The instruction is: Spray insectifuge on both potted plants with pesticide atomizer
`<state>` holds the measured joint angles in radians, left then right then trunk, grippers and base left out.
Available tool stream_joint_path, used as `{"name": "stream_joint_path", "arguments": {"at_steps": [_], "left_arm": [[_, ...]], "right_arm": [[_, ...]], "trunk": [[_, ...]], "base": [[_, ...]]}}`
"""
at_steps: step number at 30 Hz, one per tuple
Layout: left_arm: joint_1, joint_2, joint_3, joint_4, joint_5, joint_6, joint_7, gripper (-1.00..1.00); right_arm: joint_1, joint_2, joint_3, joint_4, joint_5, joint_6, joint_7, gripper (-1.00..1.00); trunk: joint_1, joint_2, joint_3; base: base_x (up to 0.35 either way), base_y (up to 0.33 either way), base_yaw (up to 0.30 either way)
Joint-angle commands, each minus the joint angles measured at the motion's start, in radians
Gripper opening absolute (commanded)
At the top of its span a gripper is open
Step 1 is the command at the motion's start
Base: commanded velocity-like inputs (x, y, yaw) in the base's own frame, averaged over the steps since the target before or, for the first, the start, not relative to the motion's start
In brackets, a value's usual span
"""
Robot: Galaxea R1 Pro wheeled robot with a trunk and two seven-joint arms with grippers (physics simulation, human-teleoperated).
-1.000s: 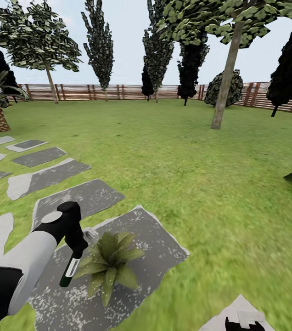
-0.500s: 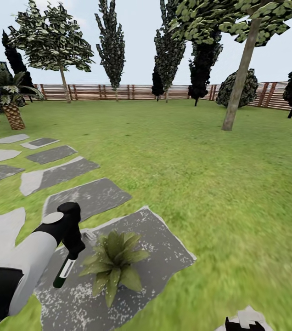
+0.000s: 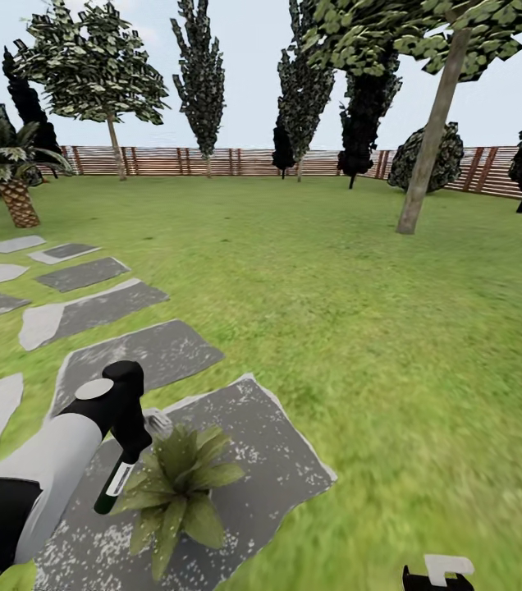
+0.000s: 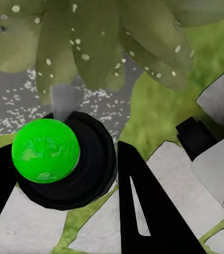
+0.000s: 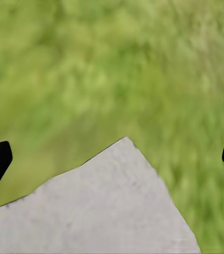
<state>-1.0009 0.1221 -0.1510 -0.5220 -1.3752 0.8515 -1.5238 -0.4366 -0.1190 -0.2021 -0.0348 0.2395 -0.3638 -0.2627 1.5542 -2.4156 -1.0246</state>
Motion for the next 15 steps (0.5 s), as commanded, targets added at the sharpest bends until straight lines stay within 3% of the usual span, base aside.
{"name": "stream_joint_path", "arguments": {"at_steps": [1,9,15], "left_arm": [[-0.001,0.001,-0.005,-0.001,-0.005,0.011,-0.009,-1.0],[-0.001,0.003,-0.006,0.0,-0.005,0.011,-0.009,-1.0],[0.0,0.013,-0.008,0.001,-0.005,0.009,-0.009,-1.0]], "right_arm": [[-0.001,0.0,-0.008,0.001,0.011,-0.003,-0.003,1.0],[-0.001,0.001,-0.008,0.001,0.011,-0.003,-0.003,1.0],[-0.001,0.001,-0.008,0.001,0.011,-0.003,-0.003,1.0]], "trunk": [[0.0,0.0,-0.002],[0.0,0.0,-0.006],[0.0,0.0,-0.008]], "base": [[0.007,-0.27,0.179],[0.001,-0.268,0.237],[0.0,-0.057,0.09]]}}
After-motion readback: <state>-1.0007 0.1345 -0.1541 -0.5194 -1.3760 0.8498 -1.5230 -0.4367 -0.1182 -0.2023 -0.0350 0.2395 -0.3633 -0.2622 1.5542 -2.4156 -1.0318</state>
